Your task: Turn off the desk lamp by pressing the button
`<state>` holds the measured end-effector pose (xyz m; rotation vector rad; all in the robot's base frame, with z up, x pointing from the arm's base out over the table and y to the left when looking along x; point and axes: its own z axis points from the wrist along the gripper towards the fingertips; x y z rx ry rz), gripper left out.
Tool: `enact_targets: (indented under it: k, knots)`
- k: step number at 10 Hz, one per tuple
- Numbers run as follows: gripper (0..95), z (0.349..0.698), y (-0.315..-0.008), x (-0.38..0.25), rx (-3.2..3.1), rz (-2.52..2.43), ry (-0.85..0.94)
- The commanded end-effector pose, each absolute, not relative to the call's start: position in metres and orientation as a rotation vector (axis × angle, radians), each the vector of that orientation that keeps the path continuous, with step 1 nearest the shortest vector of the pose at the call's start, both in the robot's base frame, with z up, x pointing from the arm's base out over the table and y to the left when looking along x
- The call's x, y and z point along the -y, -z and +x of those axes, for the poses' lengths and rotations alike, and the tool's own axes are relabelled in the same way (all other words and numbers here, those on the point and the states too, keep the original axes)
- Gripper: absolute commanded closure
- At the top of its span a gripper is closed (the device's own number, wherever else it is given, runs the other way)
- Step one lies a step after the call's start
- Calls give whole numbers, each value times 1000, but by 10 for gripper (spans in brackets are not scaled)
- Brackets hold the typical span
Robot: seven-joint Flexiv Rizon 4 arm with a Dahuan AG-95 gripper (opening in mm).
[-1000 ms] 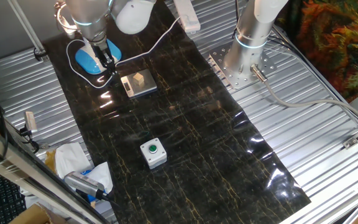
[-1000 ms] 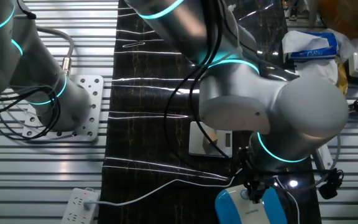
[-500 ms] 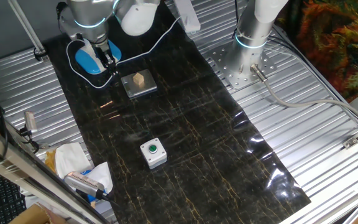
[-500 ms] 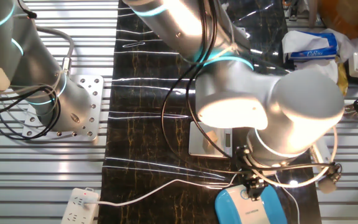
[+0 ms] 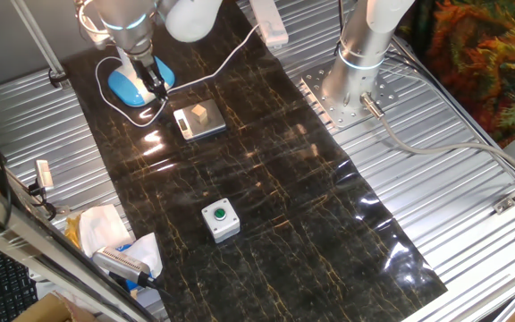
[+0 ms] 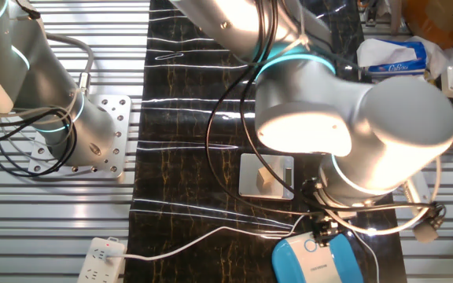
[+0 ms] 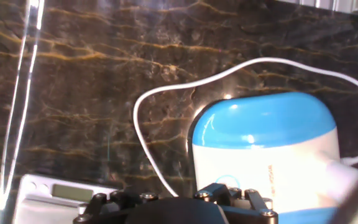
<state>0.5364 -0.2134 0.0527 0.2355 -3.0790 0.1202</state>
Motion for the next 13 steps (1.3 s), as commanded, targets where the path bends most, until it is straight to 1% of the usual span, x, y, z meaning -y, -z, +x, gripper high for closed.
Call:
enact_targets:
  k: [1, 3, 4, 9, 12, 13]
  knots:
    - [380, 536, -54, 214, 3074, 230, -118]
    - [380, 537, -50, 215, 3076, 220, -120]
    - [190, 538, -47, 216, 3082, 211, -131]
    - [190, 539, -39, 219, 3079, 210, -141]
    - [190, 537, -23, 223, 3090, 219, -139]
    - [190, 535, -21, 223, 3090, 231, -163]
